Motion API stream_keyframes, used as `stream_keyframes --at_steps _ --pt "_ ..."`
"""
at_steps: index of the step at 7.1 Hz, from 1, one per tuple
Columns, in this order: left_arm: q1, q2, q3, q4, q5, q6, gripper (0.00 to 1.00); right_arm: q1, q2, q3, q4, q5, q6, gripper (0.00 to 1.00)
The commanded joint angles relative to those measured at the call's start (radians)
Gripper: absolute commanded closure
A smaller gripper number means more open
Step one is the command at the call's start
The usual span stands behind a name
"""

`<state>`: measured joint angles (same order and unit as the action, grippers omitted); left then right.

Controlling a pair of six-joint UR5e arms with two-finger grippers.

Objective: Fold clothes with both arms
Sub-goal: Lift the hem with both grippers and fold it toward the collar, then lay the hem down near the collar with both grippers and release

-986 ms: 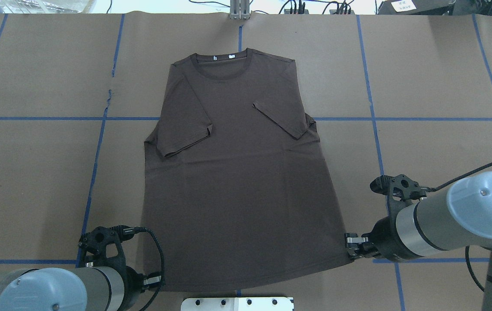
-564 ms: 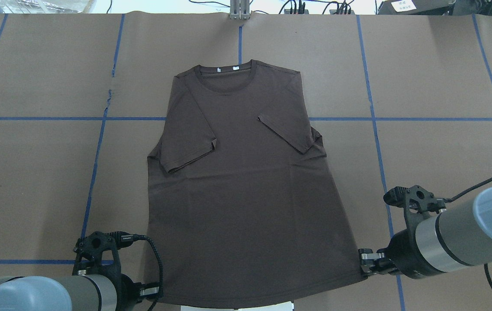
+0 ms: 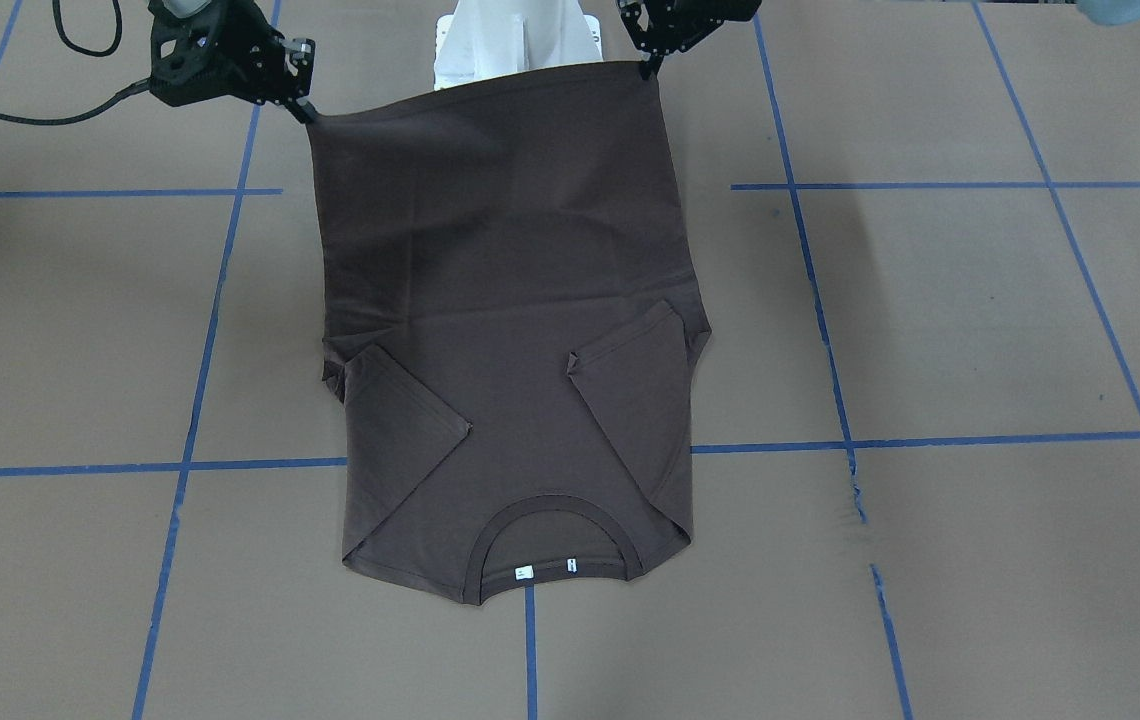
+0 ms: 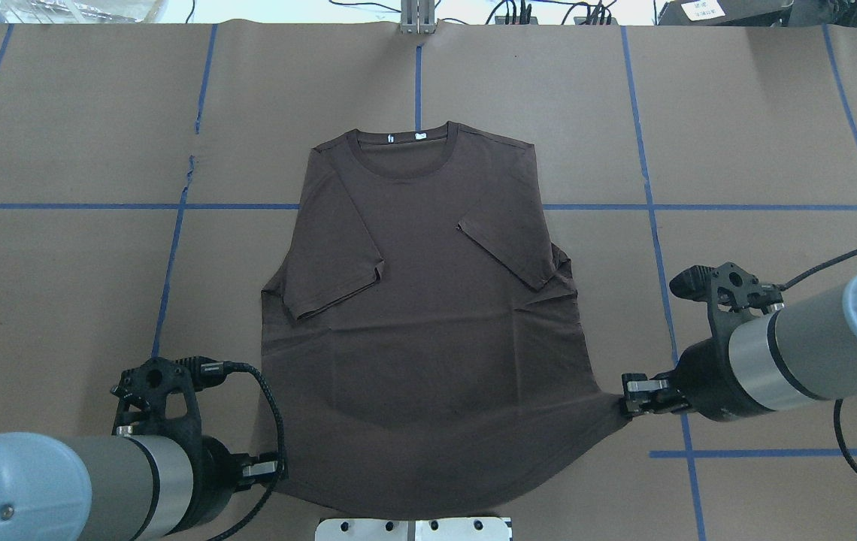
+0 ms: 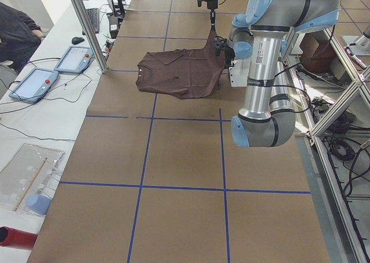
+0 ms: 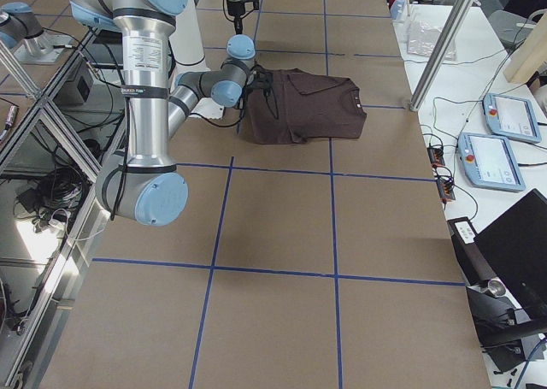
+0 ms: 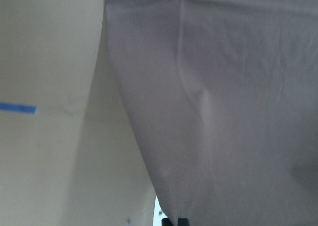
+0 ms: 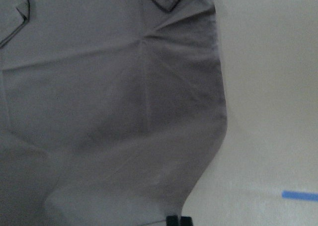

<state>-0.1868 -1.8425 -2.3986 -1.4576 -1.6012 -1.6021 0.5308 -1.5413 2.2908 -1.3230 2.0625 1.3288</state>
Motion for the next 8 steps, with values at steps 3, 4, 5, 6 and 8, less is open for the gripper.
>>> stream_keyframes --at_steps 3,4,5,6,8 --pt "-0.345 -0.162 0.279 -0.004 -0.057 0.276 1.0 0.276 0.326 -0.403 0.002 0.034 -0.166 1.0" --pt "-0.383 -0.169 0.338 -0.041 -0.054 0.315 1.0 0.297 0.398 -0.507 0.005 0.034 -0.166 1.0" --pt "-0.417 -0.191 0.439 -0.125 -0.055 0.342 1.0 0.322 0.465 -0.602 0.005 0.038 -0.166 1.0" --pt "-0.459 -0.199 0.531 -0.212 -0.055 0.355 1.0 0.334 0.481 -0.657 0.007 0.038 -0.199 1.0" --pt "-0.494 -0.217 0.663 -0.317 -0.055 0.379 1.0 0.363 0.553 -0.776 0.007 0.039 -0.204 1.0"
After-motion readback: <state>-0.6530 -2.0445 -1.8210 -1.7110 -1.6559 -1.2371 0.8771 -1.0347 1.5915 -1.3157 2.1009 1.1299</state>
